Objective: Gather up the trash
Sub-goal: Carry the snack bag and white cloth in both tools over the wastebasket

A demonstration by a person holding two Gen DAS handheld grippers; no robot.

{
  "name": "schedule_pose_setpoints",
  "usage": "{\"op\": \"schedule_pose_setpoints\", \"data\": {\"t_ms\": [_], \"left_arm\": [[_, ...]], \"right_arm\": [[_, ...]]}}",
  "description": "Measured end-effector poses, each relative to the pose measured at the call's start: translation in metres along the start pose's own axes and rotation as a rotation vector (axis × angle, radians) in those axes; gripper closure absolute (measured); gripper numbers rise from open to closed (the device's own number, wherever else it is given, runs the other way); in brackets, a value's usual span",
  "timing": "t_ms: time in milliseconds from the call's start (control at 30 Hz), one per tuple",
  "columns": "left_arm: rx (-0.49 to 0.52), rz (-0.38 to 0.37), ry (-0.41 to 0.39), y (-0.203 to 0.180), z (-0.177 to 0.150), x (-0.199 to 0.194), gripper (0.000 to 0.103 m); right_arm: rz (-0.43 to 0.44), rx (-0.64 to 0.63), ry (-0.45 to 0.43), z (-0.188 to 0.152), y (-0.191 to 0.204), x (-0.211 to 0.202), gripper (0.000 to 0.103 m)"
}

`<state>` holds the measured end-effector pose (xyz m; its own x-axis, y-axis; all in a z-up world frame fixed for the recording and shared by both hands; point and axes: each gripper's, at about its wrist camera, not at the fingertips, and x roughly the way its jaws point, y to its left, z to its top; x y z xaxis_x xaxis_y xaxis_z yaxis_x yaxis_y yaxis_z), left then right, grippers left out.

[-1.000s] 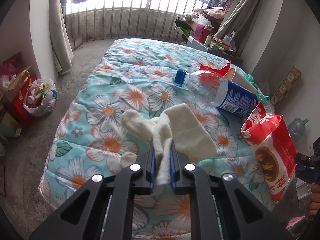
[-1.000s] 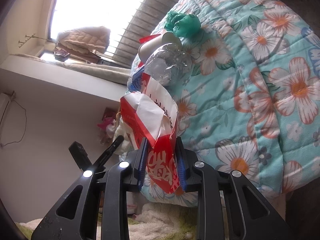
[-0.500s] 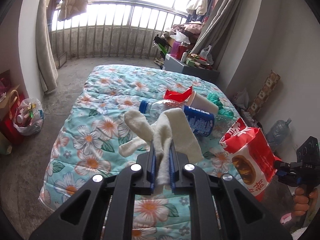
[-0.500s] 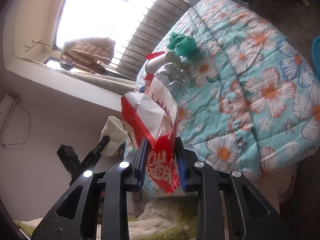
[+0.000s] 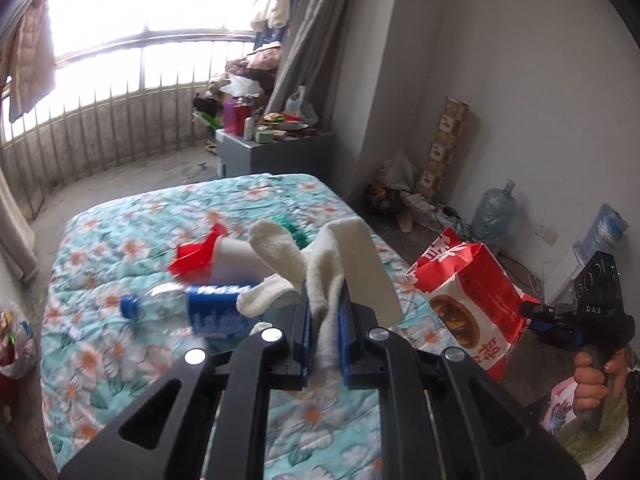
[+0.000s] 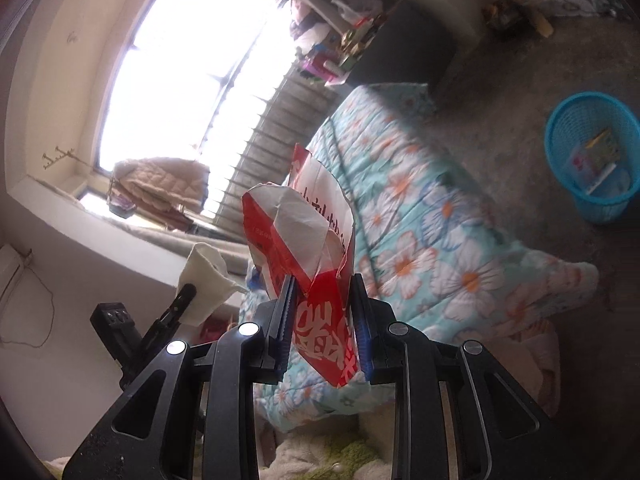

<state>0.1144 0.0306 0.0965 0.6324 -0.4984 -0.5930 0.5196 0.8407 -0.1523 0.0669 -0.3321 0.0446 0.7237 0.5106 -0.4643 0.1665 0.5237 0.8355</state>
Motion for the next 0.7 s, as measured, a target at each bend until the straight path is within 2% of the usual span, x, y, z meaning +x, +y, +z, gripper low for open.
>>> {"op": "schedule_pose_setpoints", "data": {"t_ms": [133, 267, 367, 467, 533, 700], "left_arm": [[0.062, -0.097, 0.025, -0.045, 0.032, 0.045, 0.092], [0.134, -0.17, 0.083, -0.093, 0.061, 0.1, 0.092], [0.185, -0.248, 0.166, -0.138, 0.076, 0.156, 0.092], [0.241, -0.291, 0.24, -0.183, 0.079, 0.211, 0.092], [0.285, -0.306, 0.316, -0.214, 0.076, 0.257, 0.092], [0.338, -0.288, 0.485, -0.27, 0.054, 0.366, 0.091]], "right_arm": [[-0.065, 0.056, -0.105, 0.018, -0.026, -0.035, 0.078], [-0.179, 0.117, -0.211, 0.035, -0.054, -0.067, 0.078], [-0.272, 0.185, -0.275, 0.047, -0.08, -0.084, 0.078], [-0.374, 0.272, -0.33, 0.061, -0.114, -0.092, 0.078], [-0.397, 0.327, -0.348, 0.068, -0.136, -0.085, 0.078], [-0.478, 0.436, -0.356, 0.094, -0.19, -0.065, 0.077]]}}
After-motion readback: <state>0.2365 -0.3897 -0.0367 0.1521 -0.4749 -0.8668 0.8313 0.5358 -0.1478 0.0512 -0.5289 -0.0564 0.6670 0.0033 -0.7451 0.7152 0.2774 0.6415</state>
